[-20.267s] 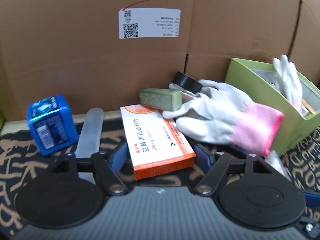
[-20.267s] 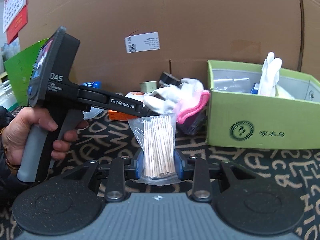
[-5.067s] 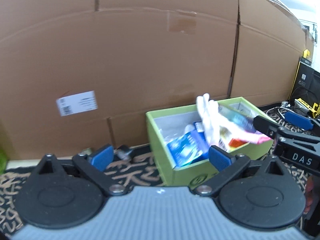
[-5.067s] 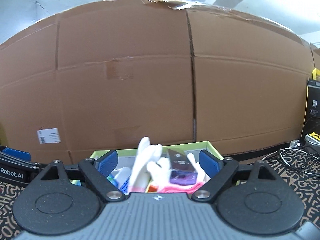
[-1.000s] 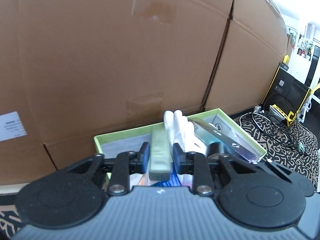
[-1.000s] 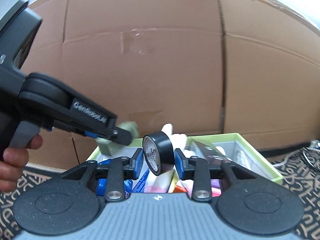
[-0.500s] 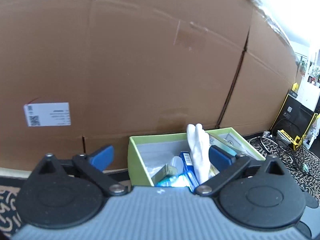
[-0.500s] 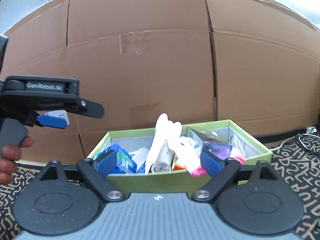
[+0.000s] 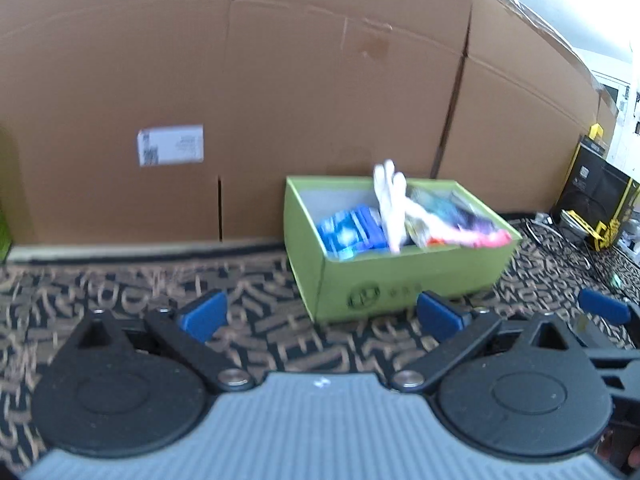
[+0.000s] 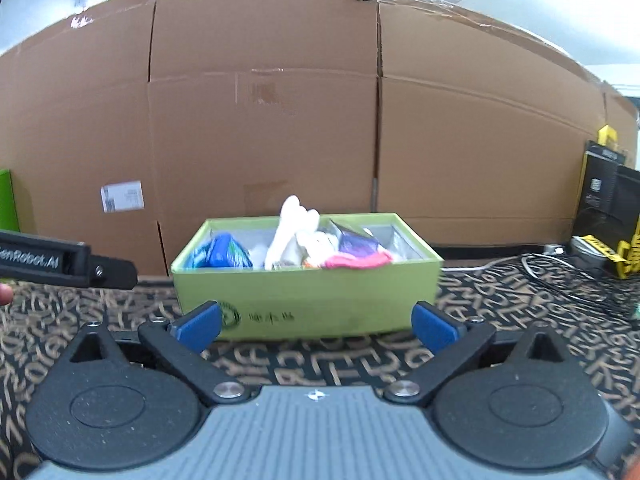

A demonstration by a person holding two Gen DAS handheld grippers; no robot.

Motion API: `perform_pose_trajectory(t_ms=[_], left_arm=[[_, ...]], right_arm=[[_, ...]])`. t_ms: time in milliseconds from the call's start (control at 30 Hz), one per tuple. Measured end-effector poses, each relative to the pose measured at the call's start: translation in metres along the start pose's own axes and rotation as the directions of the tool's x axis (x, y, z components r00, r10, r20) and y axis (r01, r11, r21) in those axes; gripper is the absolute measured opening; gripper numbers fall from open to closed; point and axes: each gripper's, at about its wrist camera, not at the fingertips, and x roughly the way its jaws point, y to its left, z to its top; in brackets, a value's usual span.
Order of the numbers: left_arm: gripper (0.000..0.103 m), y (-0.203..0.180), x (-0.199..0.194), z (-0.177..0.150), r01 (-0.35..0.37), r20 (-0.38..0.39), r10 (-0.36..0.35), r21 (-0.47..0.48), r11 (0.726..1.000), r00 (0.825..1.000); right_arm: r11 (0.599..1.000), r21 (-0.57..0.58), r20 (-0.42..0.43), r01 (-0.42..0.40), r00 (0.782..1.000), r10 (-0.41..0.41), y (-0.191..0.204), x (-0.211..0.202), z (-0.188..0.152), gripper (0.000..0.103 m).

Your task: Organize objects

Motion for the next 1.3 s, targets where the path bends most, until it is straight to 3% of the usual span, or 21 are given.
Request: perform_pose_trajectory(t_ms=[100, 467, 833, 1300], left_arm=[[0.103, -0.004, -0.01, -0.015, -0.005, -0.029, 0.006, 0.004, 1.0, 1.0], [0.103, -0.009, -0.025, -0.043, -0.126, -0.051, 0.129, 0.067, 0.99, 0.99], [0.103, -0.012, -0.024, -0.047, -0.145, -0.081, 0.154, 0.11, 0.983, 0.985], [0.103, -0.013, -0.025, -0.049, -0.126, -0.086, 0.135, 0.111, 0.986, 0.987]], right_arm=[[1.0, 0.018, -0.02, 0.021, 1.0, -0.02, -0.002, -0.014, -0.008, 0.103], [0.995, 0.053, -0.057, 0.086, 0.995, -0.083, -0.01, -0.03, -0.022, 0.103], [0.995, 0.045, -0.08, 0.091, 0.993, -0.087, -0.007, -0.029, -0.025, 0.103], [0.997, 0.041, -0.092, 0.07, 0.994, -0.066, -0.005, -0.025, -0.026, 0.103]])
